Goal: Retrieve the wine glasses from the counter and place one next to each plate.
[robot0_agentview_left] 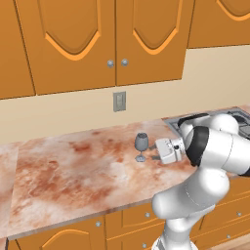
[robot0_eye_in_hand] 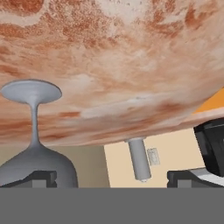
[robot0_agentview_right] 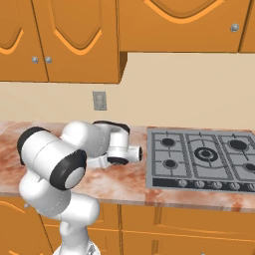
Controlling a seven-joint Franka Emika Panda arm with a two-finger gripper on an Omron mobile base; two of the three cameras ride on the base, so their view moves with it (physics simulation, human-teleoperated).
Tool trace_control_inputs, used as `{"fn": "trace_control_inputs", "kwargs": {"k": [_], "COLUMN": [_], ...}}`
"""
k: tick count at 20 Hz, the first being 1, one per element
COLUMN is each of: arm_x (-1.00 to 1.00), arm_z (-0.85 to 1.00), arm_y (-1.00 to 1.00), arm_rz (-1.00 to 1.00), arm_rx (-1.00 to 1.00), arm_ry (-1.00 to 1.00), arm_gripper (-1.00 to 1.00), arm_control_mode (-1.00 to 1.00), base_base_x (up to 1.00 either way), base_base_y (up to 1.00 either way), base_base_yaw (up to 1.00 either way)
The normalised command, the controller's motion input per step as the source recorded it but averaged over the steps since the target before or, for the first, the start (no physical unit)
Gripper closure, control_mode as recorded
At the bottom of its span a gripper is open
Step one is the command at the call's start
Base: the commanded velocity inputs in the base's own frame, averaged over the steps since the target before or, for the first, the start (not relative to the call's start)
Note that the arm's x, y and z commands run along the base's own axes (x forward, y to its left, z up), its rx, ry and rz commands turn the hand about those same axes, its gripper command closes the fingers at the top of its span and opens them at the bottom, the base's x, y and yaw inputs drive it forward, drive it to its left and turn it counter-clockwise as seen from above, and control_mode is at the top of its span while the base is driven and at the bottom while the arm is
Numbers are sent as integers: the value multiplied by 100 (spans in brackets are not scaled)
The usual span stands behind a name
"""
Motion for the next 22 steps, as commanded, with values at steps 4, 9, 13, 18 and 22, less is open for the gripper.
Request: {"fn": "trace_control_inputs", "kwargs": {"k": [4, 9, 13, 18, 22], "arm_x": [0, 0, 0, 0, 2], "arm_z": [-6, -7, -5, -6, -3], "arm_y": [12, 7, 0, -5, -1], "arm_rz": [0, -2, -3, -6, -5], "arm_rx": [0, 0, 0, 0, 0], "arm_ry": [10, 9, 3, 1, 0], "arm_gripper": [-100, -100, -100, -100, -100], "arm_control_mode": [-100, -100, -100, -100, -100], "base_base_x": [0, 0, 0, 0, 0], "base_base_y": [0, 0, 0, 0, 0], "base_base_yaw": [0, 0, 0, 0, 0]}}
